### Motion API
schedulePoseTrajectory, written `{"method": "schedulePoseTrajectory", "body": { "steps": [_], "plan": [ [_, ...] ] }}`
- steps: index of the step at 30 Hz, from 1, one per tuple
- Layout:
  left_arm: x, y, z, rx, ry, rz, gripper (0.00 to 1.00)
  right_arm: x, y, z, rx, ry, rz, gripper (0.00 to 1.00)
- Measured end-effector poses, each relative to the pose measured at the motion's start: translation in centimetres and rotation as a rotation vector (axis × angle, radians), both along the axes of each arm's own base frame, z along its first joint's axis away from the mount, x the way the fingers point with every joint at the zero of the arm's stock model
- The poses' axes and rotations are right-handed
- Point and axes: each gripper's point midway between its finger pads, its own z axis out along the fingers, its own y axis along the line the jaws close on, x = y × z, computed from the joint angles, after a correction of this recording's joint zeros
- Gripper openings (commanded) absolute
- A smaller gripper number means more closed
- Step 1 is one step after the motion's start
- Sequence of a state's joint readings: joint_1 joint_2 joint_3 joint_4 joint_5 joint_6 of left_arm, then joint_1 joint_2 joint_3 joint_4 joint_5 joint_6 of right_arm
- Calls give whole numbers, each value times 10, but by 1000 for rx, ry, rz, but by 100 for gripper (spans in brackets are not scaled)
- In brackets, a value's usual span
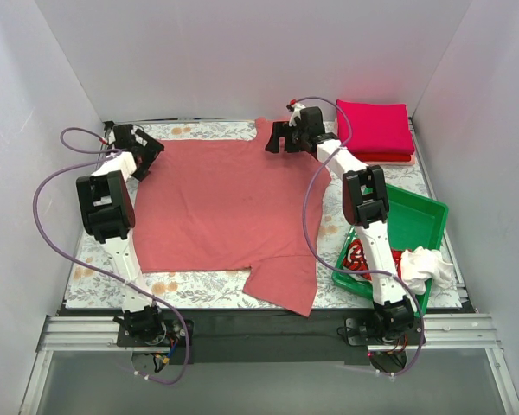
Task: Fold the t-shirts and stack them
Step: Flatten the tshirt out
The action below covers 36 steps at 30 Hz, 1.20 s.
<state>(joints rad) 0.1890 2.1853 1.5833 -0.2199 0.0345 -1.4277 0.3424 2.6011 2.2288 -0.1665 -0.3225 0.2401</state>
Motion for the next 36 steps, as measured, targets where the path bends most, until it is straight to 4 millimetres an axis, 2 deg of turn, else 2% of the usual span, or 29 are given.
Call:
{"method": "schedulePoseTrajectory", "body": {
  "steps": [4, 7, 8, 10, 11, 12, 14, 15, 16, 17, 18, 20, 21, 22, 23, 26, 28, 30, 33, 34, 36],
  "plan": [
    [15, 9, 1, 13, -3, 4, 98, 5, 5, 3, 30, -23, -1, 98],
    [15, 8, 2, 10, 8, -3, 98, 6, 5, 9, 30, -46, 8, 98],
    [12, 7, 3, 4, 17, -8, 98, 1, 4, 12, 20, -44, 16, 98],
    [3, 3, 10, -9, 24, -17, 98, -13, 0, 36, 5, -58, 20, 98],
    [-8, 0, 15, -20, 31, -22, 98, -29, -7, 49, -11, -56, 13, 98],
    [-30, -7, 31, -30, 30, -30, 98, -48, -12, 69, -18, -56, 9, 98],
    [-76, -23, 80, -46, -37, -45, 98, -106, -24, 132, 0, -109, -9, 98],
    [-91, -30, 100, -47, -78, -53, 98, -135, -27, 158, 25, -142, -13, 98],
    [-108, -37, 118, -46, -123, -58, 98, -158, -30, 172, 38, -165, -21, 98],
    [-132, -52, 132, -43, -174, -74, 98, -190, -37, 175, 44, -168, -33, 98],
    [-153, -73, 141, -49, -213, -104, 98, -210, -41, 168, 41, -151, -41, 98],
    [-186, -119, 140, -77, -248, -204, 98, -248, -50, 140, 35, -91, -56, 98],
    [-200, -139, 135, -94, -250, -249, 98, -255, -52, 132, 30, -75, -59, 98],
    [-217, -162, 127, -122, -242, -313, 98, -284, -67, 93, -6, 25, -89, 98],
    [-232, -179, 116, -144, -218, -360, 98, -296, -76, 72, -30, 76, -111, 98],
    [-259, -196, 83, -177, -138, -399, 98, -323, -97, 27, -92, 201, -167, 98],
    [-272, -203, 66, -188, -87, -415, 98, -330, -106, 14, -117, 234, -208, 98],
    [-280, -209, 58, -197, -63, -430, 98, -330, -110, 10, -125, 241, -231, 94],
    [-287, -219, 55, -204, -50, -462, 98, -325, -109, 9, -114, 233, -248, 73],
    [-288, -222, 56, -204, -51, -471, 98, -324, -108, 8, -111, 237, -253, 57],
    [-290, -226, 56, -205, -52, -486, 98, -323, -108, 0, -117, 254, -261, 41]
  ]
}}
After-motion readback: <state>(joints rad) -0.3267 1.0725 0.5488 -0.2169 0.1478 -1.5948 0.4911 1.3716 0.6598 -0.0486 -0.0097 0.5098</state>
